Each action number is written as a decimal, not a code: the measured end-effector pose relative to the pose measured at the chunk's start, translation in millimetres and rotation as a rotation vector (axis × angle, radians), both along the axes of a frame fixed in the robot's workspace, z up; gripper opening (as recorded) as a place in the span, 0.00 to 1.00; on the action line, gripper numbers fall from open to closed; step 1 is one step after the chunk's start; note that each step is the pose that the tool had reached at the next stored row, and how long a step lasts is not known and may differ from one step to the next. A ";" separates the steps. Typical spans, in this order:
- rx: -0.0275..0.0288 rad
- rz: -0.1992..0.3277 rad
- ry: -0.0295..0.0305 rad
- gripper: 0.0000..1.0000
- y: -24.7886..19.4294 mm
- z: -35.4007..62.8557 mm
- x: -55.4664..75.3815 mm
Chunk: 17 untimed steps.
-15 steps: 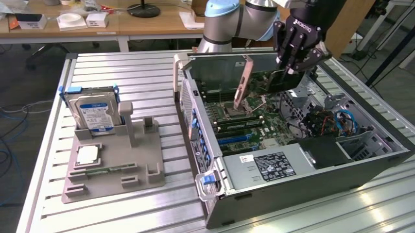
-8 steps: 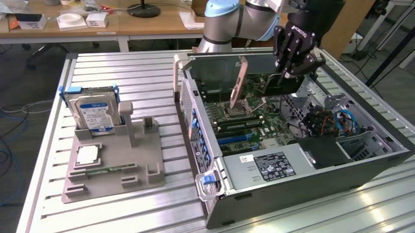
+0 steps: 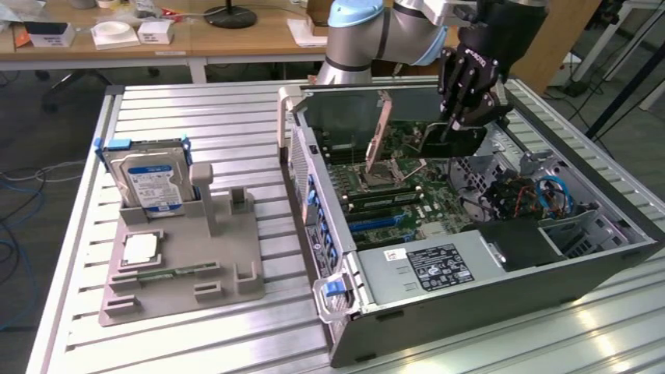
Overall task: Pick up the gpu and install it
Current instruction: 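Insert the gpu into the slot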
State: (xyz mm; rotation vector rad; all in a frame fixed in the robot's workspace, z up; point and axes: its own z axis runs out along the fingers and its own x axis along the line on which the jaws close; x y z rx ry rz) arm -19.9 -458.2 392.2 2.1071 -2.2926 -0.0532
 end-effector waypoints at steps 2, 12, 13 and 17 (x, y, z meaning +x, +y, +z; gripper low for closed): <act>0.0001 0.000 -0.0001 0.26 0.0 -0.2 0.0; 0.0002 0.000 -0.0026 0.26 0.0 -15.6 0.0; 0.0002 0.000 -0.0033 0.26 0.0 -17.4 0.0; 0.0000 0.002 -0.0090 0.26 0.1 -23.8 -0.1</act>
